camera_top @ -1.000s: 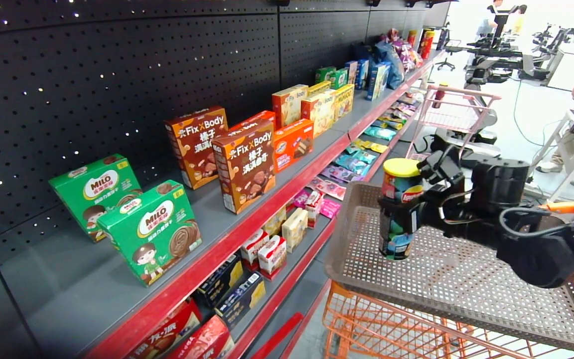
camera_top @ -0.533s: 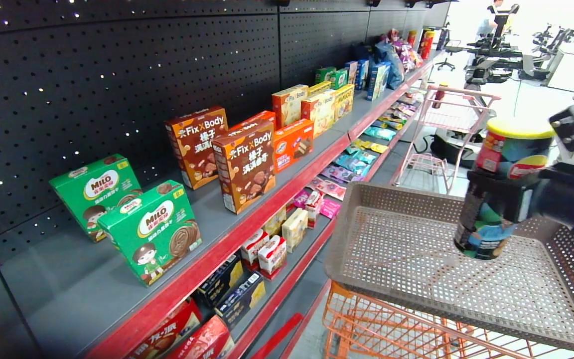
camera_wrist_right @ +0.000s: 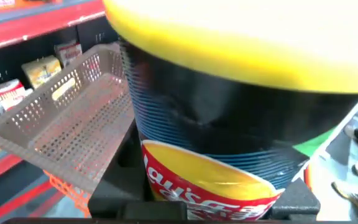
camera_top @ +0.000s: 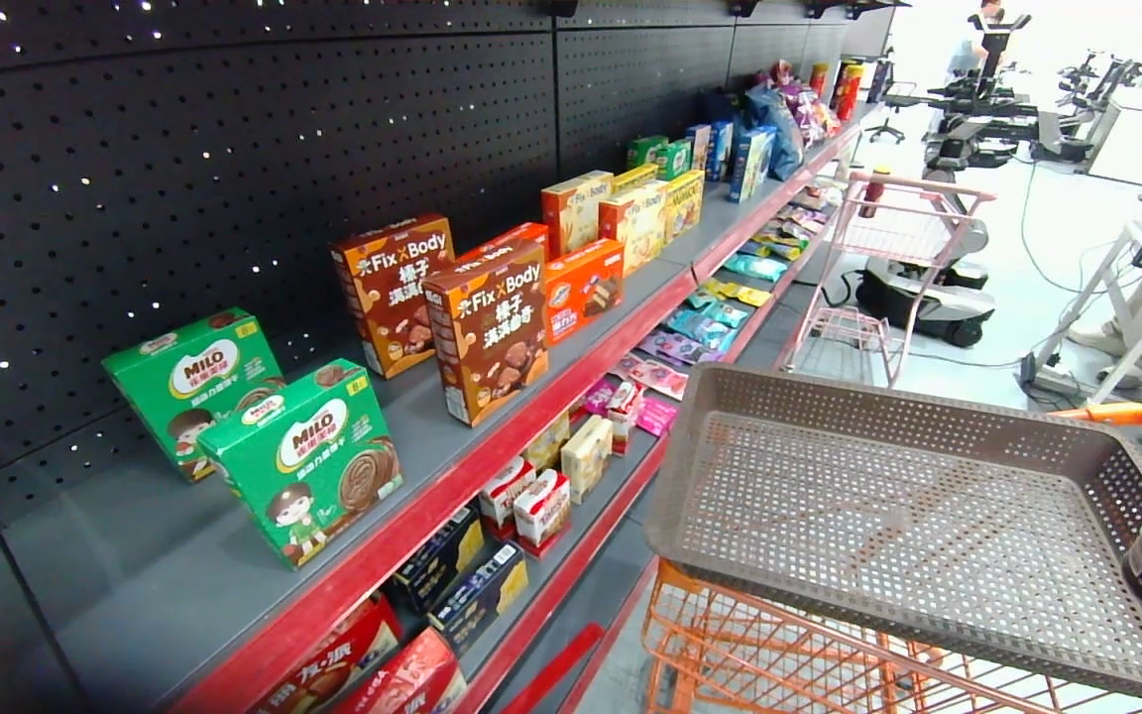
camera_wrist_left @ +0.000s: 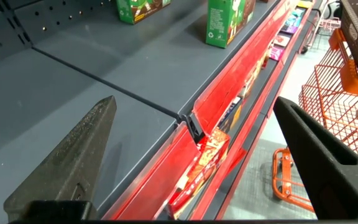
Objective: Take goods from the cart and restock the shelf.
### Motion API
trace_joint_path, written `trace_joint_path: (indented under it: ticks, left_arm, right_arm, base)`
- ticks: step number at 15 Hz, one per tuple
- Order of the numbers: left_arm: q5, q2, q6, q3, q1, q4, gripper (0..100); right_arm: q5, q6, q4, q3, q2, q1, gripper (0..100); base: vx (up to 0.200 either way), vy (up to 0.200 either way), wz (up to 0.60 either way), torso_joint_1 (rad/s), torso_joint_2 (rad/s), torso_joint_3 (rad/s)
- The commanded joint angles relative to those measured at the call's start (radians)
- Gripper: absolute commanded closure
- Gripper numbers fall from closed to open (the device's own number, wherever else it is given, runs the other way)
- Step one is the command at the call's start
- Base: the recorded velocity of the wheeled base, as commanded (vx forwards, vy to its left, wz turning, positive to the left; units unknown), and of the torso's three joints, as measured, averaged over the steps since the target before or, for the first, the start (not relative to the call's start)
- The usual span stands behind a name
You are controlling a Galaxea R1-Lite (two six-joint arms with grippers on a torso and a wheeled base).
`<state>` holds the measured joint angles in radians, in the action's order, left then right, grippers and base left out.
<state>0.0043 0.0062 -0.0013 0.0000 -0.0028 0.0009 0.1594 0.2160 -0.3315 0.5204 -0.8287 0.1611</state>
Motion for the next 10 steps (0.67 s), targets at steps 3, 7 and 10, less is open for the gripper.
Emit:
trace_joint_path:
  ticks: [3, 7, 10]
  left_arm:
    - [0.002, 0.001, 0.0, 0.0, 0.001, -0.001, 0]
    - [0.0, 0.001, 0.0, 0.0, 0.001, -0.001, 0]
    - [0.002, 0.001, 0.0, 0.0, 0.0, -0.001, 0]
  right_arm:
    - [0.002, 0.0, -0.006, -0.02, 0.031, 0.025, 100]
    - [-0.003, 0.0, -0.008, -0.049, 0.03, 0.026, 100]
    - [-0.003, 0.0, -0.008, -0.059, 0.028, 0.026, 100]
  base:
    - [0.0, 0.0, 0.6, -0.001, 0.0, 0.005]
    - [0.0, 0.0, 0.6, 0.002, 0.0, 0.001]
    - [0.0, 0.0, 0.6, 0.005, 0.0, 0.002]
